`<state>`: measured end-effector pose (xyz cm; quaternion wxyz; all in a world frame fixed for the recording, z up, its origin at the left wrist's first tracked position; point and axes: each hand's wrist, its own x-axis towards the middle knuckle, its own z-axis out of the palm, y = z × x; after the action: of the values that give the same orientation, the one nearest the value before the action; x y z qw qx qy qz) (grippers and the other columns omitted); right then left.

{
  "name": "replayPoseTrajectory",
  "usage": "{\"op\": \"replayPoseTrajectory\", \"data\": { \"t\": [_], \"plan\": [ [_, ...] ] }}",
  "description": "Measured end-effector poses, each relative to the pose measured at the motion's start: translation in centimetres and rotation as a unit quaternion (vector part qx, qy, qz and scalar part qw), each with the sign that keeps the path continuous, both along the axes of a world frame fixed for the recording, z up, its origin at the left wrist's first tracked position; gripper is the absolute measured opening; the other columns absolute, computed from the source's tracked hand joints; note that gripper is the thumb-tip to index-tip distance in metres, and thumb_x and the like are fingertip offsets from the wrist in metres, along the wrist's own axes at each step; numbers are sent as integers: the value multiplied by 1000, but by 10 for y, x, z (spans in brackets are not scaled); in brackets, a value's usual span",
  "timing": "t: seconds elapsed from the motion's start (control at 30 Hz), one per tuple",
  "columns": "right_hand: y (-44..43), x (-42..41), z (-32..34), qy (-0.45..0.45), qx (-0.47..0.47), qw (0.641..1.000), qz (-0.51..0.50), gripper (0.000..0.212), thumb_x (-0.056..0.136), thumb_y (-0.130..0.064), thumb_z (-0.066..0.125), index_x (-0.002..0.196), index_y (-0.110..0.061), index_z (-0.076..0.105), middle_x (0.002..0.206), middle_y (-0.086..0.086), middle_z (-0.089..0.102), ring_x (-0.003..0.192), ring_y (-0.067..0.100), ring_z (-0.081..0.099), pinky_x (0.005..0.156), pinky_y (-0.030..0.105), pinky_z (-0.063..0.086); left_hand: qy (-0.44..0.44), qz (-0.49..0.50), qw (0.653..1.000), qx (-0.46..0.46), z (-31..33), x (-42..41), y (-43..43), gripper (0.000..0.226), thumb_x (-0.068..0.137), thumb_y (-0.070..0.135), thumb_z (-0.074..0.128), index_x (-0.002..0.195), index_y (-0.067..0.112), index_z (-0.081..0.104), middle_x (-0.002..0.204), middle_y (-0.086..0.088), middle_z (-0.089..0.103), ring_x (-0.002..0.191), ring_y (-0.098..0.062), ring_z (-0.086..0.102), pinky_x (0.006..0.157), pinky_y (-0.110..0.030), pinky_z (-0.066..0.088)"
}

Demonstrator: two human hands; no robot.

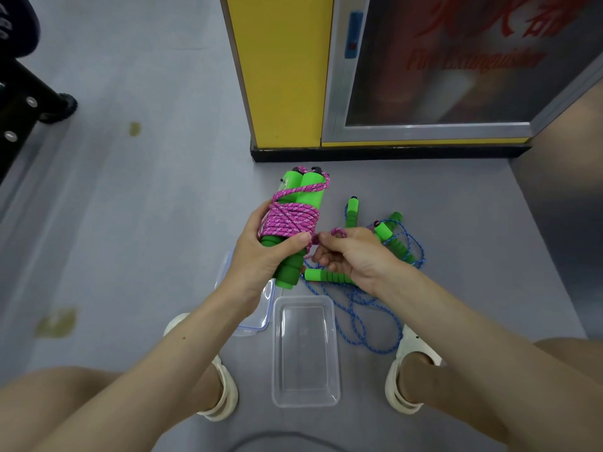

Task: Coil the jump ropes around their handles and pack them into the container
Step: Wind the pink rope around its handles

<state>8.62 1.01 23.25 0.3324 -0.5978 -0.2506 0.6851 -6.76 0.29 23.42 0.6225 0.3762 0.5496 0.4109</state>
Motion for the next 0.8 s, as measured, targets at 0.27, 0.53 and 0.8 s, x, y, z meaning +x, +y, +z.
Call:
{"op": "replayPoseTrajectory", "data": {
  "t": [0.27,0.53,0.8],
  "plan": [
    [5,6,5,-111,-17,992,63,17,93,-12,58,84,1,62,52,6,63,39,9,53,39,18,42,53,-35,996,55,2,-1,-5,87,59,29,82,132,47,38,120,4,59,96,-20,68,76,-36,59],
    [5,7,19,-250,113,948,161,26,96,-15,53,74,-3,59,59,12,64,45,12,58,49,21,47,104,-16,992,76,-2,0,-5,82,72,15,81,134,39,33,105,6,57,69,-6,69,56,-18,53],
    [-1,6,10,-181,107,969,127,20,97,-8,49,86,-4,65,86,27,70,73,33,67,62,30,55,232,-59,965,112,-17,3,-4,90,65,34,85,132,39,24,97,19,58,83,-5,65,74,-31,59]
  ]
}}
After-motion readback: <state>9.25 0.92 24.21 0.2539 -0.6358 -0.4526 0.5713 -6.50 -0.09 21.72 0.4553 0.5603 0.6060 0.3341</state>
